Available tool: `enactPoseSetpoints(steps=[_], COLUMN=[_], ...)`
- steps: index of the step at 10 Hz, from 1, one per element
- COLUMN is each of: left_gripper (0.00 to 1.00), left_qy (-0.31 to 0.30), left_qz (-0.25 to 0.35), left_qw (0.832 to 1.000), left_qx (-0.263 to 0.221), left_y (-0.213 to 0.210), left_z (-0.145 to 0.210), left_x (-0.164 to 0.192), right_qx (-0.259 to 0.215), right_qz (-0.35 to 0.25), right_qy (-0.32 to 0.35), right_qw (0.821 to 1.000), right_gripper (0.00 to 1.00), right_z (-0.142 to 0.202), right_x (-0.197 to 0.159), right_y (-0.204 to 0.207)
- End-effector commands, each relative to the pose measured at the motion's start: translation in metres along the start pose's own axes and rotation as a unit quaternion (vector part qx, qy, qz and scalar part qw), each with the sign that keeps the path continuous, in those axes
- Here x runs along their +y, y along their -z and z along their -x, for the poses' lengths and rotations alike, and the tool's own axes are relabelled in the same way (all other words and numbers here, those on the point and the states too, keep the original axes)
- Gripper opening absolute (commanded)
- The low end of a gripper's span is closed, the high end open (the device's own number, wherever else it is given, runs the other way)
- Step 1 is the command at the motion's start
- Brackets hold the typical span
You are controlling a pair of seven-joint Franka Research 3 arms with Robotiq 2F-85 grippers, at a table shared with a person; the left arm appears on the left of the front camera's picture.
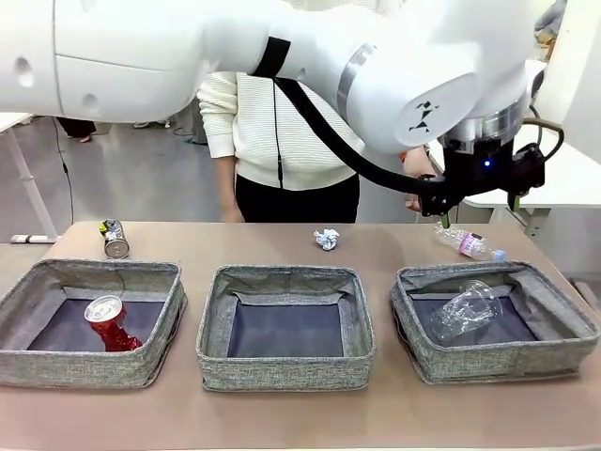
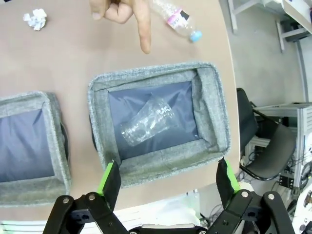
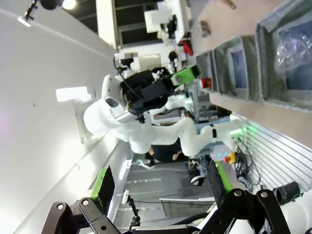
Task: Sort the waste into the appropriate baskets.
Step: Place the picked waste into the Fabric basket indicated by the person.
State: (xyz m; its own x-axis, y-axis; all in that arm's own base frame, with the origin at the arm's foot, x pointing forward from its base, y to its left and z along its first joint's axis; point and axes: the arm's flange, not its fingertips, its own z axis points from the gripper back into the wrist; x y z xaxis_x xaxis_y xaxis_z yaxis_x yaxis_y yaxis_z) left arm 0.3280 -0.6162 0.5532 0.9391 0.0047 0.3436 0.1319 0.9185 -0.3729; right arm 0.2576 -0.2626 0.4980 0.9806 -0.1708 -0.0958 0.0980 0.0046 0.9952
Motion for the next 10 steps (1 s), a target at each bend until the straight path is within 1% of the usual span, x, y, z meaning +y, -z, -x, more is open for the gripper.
enactPoseSetpoints(steps=[1,2,3,4,5,6,7,8,9,10], left_gripper=[1.0,1.0,1.0,1.0,1.0,1.0,1.0,1.0,1.0,1.0], left_qy=[-0.007,0.0,-0.03,-0.03,0.003,0.017,-0.012,-0.071,-0.103,-0.124], left_qz=[0.001,-0.012,-0.033,-0.042,-0.027,-0.007,0.023,0.014,0.058,0.117], left_qw=[1.0,1.0,0.999,0.998,0.997,0.997,0.996,0.995,0.99,0.981], left_qx=[0.007,0.024,0.025,0.037,0.066,0.076,0.08,0.073,0.08,0.09], left_y=[-0.02,-0.045,-0.072,-0.1,-0.123,-0.142,-0.153,-0.158,-0.162,-0.169], left_z=[0.0,-0.003,-0.007,-0.01,-0.013,-0.014,-0.014,-0.014,-0.012,-0.004], left_x=[0.014,0.032,0.062,0.1,0.147,0.204,0.256,0.307,0.356,0.405], right_qx=[-0.017,-0.017,-0.006,0.029,0.064,0.098,0.106,0.139,0.188,0.216], right_qz=[-0.003,-0.003,0.003,0.019,0.027,0.017,0.029,0.015,-0.008,-0.011], right_qy=[0.009,0.009,-0.003,-0.012,-0.023,-0.025,-0.019,-0.026,-0.018,-0.008], right_qw=[1.0,1.0,1.0,0.999,0.997,0.995,0.994,0.99,0.982,0.976], right_gripper=[1.0,1.0,1.0,1.0,1.0,1.0,1.0,1.0,1.0,1.0], right_z=[0.003,0.003,0.002,0.005,0.003,-0.004,-0.01,-0.013,-0.013,-0.011], right_x=[0.003,0.003,0.002,0.003,0.0,-0.004,-0.009,-0.015,-0.022,-0.029], right_y=[0.008,0.008,-0.001,0.011,0.031,0.059,0.093,0.137,0.182,0.223])
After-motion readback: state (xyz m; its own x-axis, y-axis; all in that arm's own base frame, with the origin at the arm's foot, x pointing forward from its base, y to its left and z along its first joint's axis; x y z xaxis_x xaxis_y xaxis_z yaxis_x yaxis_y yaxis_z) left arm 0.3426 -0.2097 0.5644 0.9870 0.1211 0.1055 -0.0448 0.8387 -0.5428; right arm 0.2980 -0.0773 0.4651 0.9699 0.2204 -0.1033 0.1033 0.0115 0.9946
